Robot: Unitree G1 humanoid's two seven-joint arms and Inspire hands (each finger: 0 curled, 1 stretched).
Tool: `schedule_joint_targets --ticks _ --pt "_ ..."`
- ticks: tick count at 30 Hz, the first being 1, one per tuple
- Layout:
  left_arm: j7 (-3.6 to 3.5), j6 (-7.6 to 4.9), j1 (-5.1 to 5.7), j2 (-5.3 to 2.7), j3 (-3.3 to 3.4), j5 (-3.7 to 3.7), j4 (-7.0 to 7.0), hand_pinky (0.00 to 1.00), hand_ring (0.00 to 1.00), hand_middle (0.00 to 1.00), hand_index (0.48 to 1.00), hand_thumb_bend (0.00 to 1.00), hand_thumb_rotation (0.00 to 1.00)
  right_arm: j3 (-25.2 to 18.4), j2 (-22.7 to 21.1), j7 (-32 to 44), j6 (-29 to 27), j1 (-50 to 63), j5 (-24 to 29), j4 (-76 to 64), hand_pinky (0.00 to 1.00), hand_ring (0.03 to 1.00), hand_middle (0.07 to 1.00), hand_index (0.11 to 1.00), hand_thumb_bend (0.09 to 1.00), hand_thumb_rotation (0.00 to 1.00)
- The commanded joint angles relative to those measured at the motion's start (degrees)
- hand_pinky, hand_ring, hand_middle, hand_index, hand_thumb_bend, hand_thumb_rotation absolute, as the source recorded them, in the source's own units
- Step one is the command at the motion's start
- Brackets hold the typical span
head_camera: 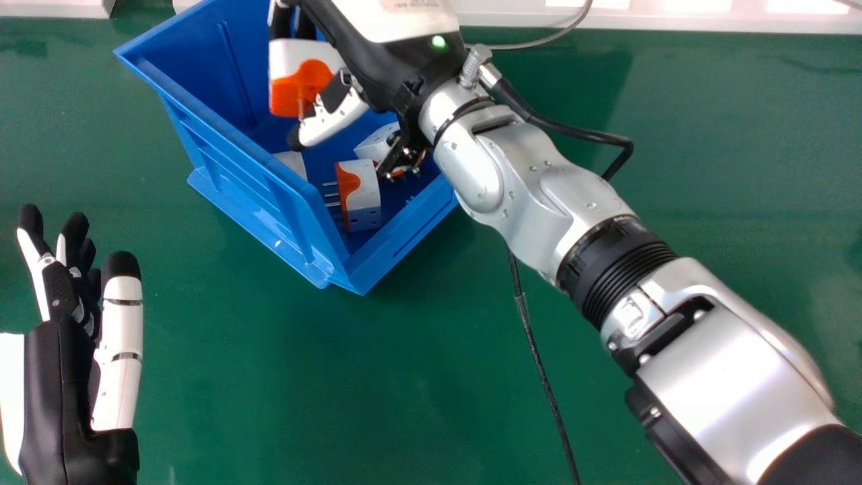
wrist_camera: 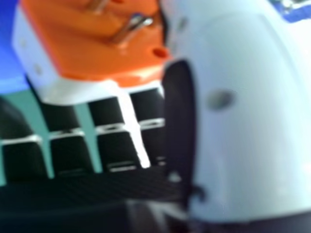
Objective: Pick all objects and put in blue box
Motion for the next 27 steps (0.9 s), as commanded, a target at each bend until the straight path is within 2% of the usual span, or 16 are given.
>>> schedule_joint_targets --ticks 1,2,3,6,9,10,13,14,16,18,20,24,27 --pt "0.65 -0.70 0.77 -0.01 0.30 0.90 -1.62 1.00 1.00 0.99 0.994 0.36 0.84 1.02 0.92 -1.71 0.10 -2.93 0.19 0.64 0.22 0.314 0.415 0.481 0.490 0.13" --pt "0.73 -1.05 0.77 0.02 0.35 1.14 -1.39 1.00 1.00 0.99 0.992 0.36 0.85 1.24 1.17 -1.29 0.55 -2.88 0.34 1.19 0.20 0.287 0.391 0.480 0.491 0.13" --pt "0.77 -1.21 0.78 0.06 0.34 1.26 -1.27 0.99 1.00 0.99 0.991 0.35 0.87 1.47 1.31 -0.94 0.86 -2.84 0.44 1.62 0.22 0.323 0.427 0.481 0.491 0.13" --pt "1.17 -0.96 0.98 0.00 0.20 1.73 -1.48 0.99 0.99 0.99 0.991 0.37 0.88 2.06 1.46 -1.32 1.02 -2.28 0.66 2.63 0.23 0.334 0.439 0.482 0.492 0.13" --pt "1.49 -0.17 1.11 -0.27 0.04 2.17 -2.12 0.98 0.99 0.99 0.990 0.38 0.89 3.04 1.46 -1.46 1.83 -2.08 0.24 3.62 0.24 0.350 0.448 0.505 0.514 0.02" --pt "1.46 -0.33 1.02 -0.33 0.07 1.96 -2.02 0.98 0.99 0.99 0.989 0.38 0.89 3.42 1.42 -1.66 1.88 -1.92 0.07 3.90 0.25 0.363 0.451 0.507 0.516 0.01" --pt "1.56 -1.07 0.77 -0.31 0.26 2.17 -1.52 0.97 0.99 0.99 0.986 0.37 0.88 4.21 1.22 -1.53 1.59 -1.50 0.04 4.54 0.23 0.333 0.435 0.517 0.518 0.00" --pt "1.65 -0.96 0.73 -0.35 0.31 2.23 -1.52 0.97 0.99 0.98 0.984 0.36 0.88 4.49 1.21 -1.43 1.61 -1.40 0.02 4.84 0.23 0.337 0.435 0.515 0.520 0.00" --pt "1.55 -0.79 0.71 -0.31 0.32 2.02 -1.55 0.98 0.99 0.98 0.983 0.35 0.87 5.17 1.14 -1.74 1.54 -1.08 -0.15 5.27 0.24 0.344 0.434 0.513 0.521 0.00" --pt "1.31 -0.73 0.62 -0.34 0.32 1.35 -1.47 0.99 0.99 0.99 0.989 0.36 0.87 5.59 1.19 -2.21 1.54 -0.65 -0.14 5.58 0.23 0.351 0.463 0.534 0.512 0.00" --pt "1.18 -0.57 0.55 -0.29 0.32 1.06 -1.49 1.00 1.00 0.99 0.992 0.36 0.86 5.08 1.47 -1.74 1.53 -0.22 0.85 5.80 0.24 0.366 0.488 0.535 0.510 0.00" --pt "1.54 -0.78 0.56 -0.22 0.44 1.73 -1.36 0.99 1.00 0.99 0.989 0.37 0.86 4.35 1.75 -2.06 1.50 0.47 2.07 5.57 0.28 0.421 0.539 0.520 0.495 0.00" --pt "1.29 -0.80 0.65 -0.11 0.32 1.66 -1.35 1.00 0.99 0.99 0.992 0.36 0.86 3.00 1.91 -0.48 1.55 0.61 4.29 5.36 0.30 0.443 0.558 0.507 0.491 0.00"
